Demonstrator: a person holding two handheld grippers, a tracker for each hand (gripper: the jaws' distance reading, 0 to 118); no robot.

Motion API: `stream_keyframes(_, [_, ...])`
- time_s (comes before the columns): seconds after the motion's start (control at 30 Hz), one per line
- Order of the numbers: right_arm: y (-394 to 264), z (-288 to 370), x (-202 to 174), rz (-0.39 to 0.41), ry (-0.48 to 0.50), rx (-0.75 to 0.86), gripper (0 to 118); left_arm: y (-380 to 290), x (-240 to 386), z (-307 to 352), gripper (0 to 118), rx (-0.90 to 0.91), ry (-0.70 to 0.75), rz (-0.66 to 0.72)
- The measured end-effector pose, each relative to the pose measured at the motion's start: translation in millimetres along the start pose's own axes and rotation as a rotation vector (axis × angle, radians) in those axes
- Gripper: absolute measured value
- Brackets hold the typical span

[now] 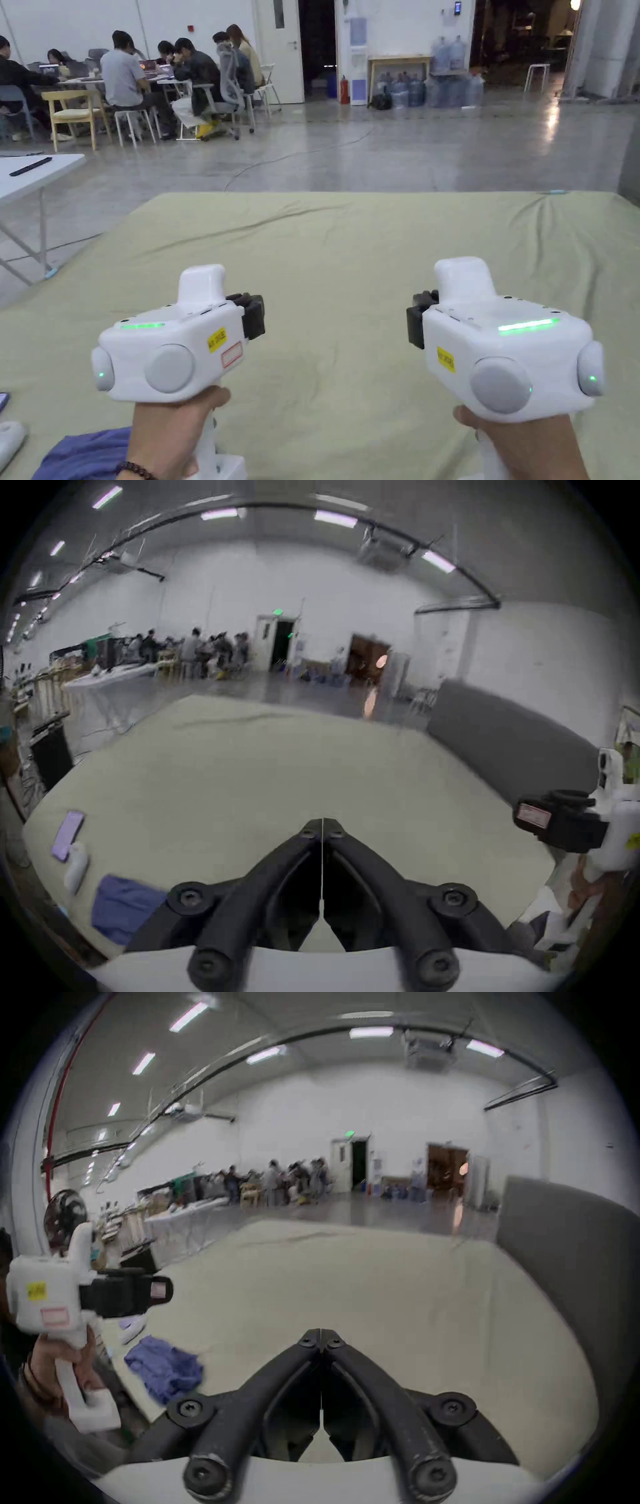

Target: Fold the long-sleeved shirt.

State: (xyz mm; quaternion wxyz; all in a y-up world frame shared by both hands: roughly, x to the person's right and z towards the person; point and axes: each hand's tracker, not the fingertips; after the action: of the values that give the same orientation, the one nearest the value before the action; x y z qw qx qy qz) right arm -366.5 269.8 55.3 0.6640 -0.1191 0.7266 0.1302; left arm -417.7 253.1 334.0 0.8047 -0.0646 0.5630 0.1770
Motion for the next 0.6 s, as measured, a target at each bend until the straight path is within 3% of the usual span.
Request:
stream_keyframes(0.13, [10,38,53,-0.041,-0.094,0.083,0,-1,71,5,0,0.183,0.066,-0.152])
stream_keyframes(0.27, [-15,78,93,-0.078,-0.124,0.193,0,-29,118,16,0,0.206,0.103,-0.163])
stream_keyframes(0.4, [-53,100,105,-0.053,-0.247,0.208,0,-65,142,35,0,0.235,0.106,-0.145])
stream_keyframes(0.5, [-78,103,106,-0.034,-0.257,0.194,0,-84,152,38,0,0.243,0.176,-0.185])
stream_keyframes(0.6, [-94,101,102,-0.027,-0.271,0.191,0,-95,158,35,0,0.202,0.135,-0.220])
